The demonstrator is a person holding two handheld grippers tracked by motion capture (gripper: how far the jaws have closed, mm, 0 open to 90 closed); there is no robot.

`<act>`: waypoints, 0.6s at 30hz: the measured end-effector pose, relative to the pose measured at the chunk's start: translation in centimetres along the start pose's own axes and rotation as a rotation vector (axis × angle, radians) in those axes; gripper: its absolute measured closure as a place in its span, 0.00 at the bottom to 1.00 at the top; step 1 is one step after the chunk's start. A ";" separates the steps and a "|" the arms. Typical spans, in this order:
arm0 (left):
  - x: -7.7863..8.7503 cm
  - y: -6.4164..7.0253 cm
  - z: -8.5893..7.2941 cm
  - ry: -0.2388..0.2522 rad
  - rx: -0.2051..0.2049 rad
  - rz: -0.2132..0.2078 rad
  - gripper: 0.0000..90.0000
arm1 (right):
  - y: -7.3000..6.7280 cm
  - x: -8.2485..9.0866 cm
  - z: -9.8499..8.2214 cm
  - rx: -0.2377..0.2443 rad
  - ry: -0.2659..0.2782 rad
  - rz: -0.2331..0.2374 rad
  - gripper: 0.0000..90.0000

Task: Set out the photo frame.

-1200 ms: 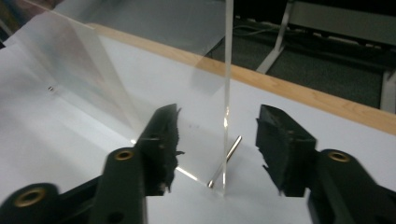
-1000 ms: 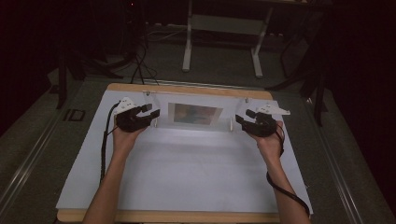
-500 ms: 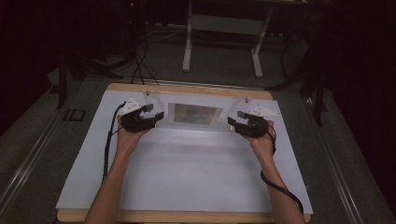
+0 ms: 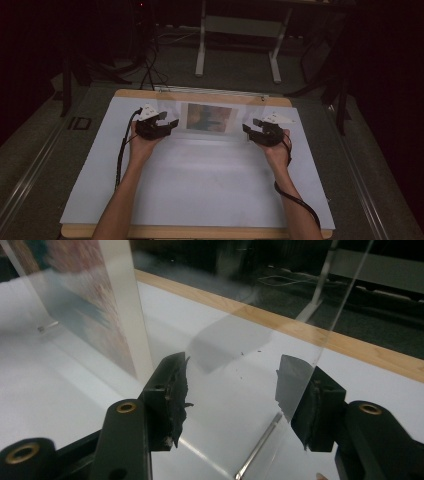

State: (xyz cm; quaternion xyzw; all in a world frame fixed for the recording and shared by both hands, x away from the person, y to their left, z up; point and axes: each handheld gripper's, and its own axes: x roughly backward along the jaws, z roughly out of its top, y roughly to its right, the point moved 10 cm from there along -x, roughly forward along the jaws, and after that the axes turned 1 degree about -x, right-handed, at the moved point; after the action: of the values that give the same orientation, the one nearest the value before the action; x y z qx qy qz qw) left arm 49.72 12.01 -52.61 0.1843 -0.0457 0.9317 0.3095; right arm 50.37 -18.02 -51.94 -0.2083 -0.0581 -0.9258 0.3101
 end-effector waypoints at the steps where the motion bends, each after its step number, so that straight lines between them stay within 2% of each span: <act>1: 0.1 0.2 0.0 -0.004 0.012 -0.005 0.43 | 0.0 0.1 0.0 -0.011 0.005 0.004 0.50; 10: 1.1 2.0 0.0 -0.028 0.048 -0.018 0.46 | 0.1 1.2 -0.2 -0.065 0.009 0.020 0.46; 13: 1.5 2.4 -0.4 -0.035 0.067 -0.032 0.46 | -0.3 1.7 -0.6 -0.066 0.003 0.019 0.46; 18: 2.5 2.9 -0.8 -0.043 0.073 -0.037 0.46 | -1.2 2.6 -1.2 -0.066 -0.011 0.020 0.46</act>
State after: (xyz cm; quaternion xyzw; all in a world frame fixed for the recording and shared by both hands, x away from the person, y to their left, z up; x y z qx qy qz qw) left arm 45.89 11.27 -52.38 0.2166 -0.0149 0.9227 0.3185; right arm 47.34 -18.76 -51.87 -0.2242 -0.0270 -0.9230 0.3117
